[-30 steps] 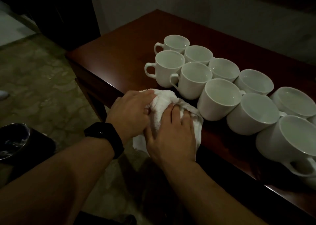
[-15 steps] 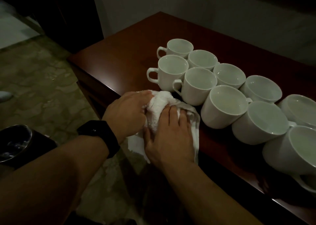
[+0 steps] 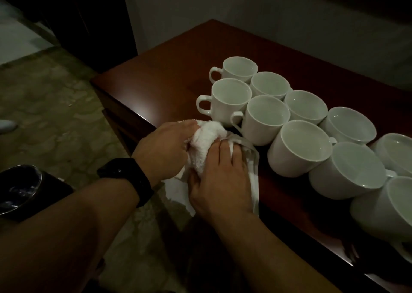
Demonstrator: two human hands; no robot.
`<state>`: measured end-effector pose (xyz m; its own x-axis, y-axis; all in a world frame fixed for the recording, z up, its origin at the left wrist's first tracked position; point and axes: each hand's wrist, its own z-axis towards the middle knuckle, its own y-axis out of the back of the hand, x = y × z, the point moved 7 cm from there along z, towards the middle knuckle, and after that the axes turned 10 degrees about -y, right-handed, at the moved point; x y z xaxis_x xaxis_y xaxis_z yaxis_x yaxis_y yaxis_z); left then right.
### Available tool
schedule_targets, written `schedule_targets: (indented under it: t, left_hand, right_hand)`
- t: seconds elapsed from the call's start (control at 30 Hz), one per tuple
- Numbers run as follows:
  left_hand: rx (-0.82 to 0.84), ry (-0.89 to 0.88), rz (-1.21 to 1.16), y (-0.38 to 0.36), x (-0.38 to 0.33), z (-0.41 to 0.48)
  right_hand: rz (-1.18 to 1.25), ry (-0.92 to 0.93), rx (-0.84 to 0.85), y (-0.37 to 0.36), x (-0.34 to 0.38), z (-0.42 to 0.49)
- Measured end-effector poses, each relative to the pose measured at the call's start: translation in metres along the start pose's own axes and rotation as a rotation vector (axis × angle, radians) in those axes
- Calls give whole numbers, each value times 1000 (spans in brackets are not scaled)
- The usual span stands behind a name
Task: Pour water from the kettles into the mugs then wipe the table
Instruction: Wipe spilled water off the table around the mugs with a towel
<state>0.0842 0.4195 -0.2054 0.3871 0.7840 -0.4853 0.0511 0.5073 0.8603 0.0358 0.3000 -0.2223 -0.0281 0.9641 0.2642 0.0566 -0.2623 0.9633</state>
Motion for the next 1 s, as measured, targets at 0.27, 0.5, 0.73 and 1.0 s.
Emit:
schedule_targets:
  t: [0.27,0.5,0.73,1.0]
  left_hand:
    - [-53,-33,-65,5,5,1]
    - [-31,-16,-65,9,17,3]
    - [-27,18,-79,11,27,6]
    - [-22,23,-114,13,25,6]
  right_hand:
    - [-38,4,-53,0,7,5]
    - [-65,4,-102,-1,11,10]
    - [-54,-10,-133,-2,15,14]
    - [-52,-9,-78,-8,19,17]
